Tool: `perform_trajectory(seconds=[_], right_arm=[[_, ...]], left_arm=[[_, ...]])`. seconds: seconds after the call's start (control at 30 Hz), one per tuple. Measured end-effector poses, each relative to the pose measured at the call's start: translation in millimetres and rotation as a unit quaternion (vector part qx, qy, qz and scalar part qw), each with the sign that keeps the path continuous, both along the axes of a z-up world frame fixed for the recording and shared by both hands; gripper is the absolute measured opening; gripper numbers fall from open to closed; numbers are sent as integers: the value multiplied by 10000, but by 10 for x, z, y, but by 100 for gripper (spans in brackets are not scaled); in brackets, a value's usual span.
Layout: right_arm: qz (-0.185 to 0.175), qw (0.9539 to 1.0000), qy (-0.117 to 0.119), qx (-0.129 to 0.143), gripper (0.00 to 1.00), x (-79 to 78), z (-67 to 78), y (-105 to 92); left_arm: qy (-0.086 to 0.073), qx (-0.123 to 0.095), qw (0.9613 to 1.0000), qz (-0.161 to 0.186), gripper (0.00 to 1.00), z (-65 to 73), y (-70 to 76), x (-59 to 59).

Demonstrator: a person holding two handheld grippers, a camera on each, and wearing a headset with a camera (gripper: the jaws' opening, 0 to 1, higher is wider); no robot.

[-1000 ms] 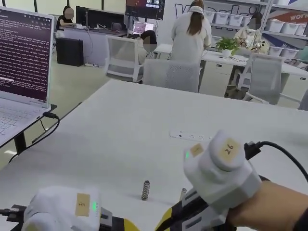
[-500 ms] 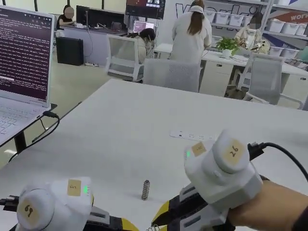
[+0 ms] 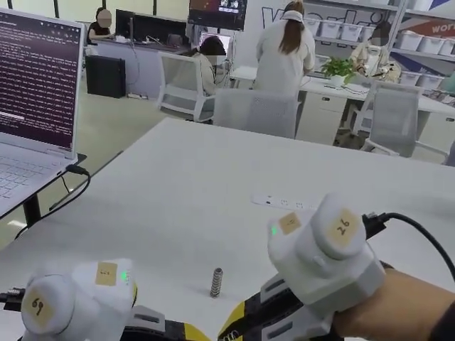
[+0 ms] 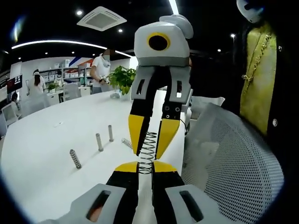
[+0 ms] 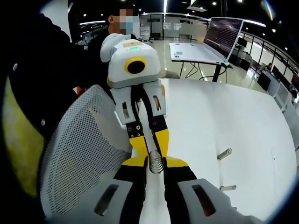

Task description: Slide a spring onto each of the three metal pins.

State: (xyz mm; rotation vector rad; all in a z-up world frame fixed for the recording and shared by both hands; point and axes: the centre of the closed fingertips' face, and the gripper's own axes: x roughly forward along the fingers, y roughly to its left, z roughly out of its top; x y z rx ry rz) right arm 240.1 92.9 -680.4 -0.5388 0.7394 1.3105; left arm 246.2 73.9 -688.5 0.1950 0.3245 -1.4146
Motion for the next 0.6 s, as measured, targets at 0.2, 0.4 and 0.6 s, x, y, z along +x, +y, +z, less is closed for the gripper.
perform_trajectory(seconds=[0.2,0.4,0.6], right_arm=[[19,10000,24,32,10,-6,6,7],[2,9999,120,4,9,-35,10,3],[-9,9998,158,-80,8,-51,2,-6]], left_arm=[[26,-66,10000,-14,2,17,-10,-7],[14,-92,9999,-56,2,20,-25,-26],[-193,10,9997,-139,3,4,-36,-51]])
